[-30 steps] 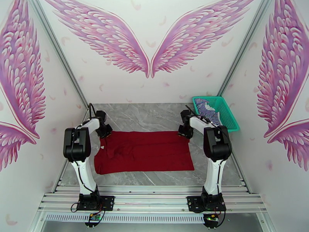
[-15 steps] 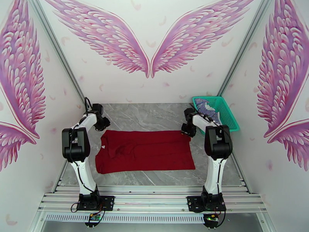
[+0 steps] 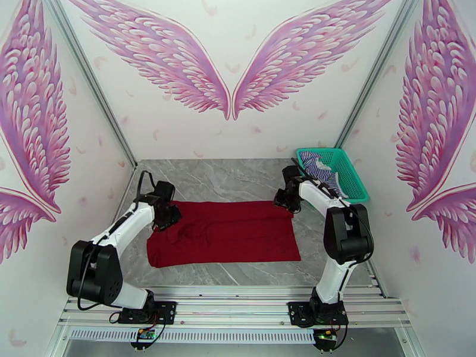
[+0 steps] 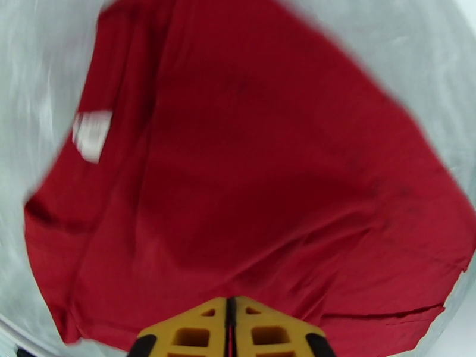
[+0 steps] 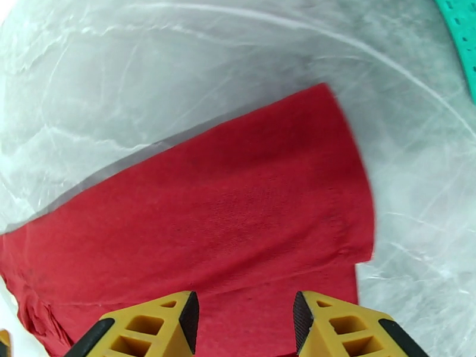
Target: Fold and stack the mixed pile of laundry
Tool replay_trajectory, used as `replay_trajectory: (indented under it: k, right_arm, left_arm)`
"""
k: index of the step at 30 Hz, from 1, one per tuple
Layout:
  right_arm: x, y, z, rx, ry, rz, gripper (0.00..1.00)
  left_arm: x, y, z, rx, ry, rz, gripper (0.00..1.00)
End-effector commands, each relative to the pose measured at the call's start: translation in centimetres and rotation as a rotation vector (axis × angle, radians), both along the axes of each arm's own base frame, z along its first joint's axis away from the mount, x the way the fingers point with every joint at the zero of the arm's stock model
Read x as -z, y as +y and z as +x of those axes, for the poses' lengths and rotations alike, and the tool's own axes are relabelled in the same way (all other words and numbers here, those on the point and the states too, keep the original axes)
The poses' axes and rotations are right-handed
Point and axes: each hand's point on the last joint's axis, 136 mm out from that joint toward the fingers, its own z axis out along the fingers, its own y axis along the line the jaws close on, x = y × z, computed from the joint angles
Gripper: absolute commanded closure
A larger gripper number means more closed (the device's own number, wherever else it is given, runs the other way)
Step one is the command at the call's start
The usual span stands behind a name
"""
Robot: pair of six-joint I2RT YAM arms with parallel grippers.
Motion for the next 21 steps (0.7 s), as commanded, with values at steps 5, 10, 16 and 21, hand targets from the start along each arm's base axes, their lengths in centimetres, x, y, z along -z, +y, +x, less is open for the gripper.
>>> replay_trajectory:
  k: [5,10,16,21]
  right_arm:
    - [0.9,2.3,1.5,-0.057,-0.004,0.033,0.51]
    - [0.7,2.5,1.9,-0.06,-0.006,0.033,0.51]
    - [0.4,1.4,1.9,-0.07,-0.001,-0.035,0.51]
    - [1.7,0.2,2.0,-0.068,0.047,-0.09,0.55]
  left_arm:
    - [3.9,0.9,-0.5,-0.114,0.04,0.032,0.98]
    - [7.3,1.9,3.6,-0.134,0.07,0.065,1.0]
    - [8.7,2.1,12.1,-0.173,0.028,0.002,1.0]
    - [8.2,2.3,21.1,-0.216,-0.072,-0.104,1.0]
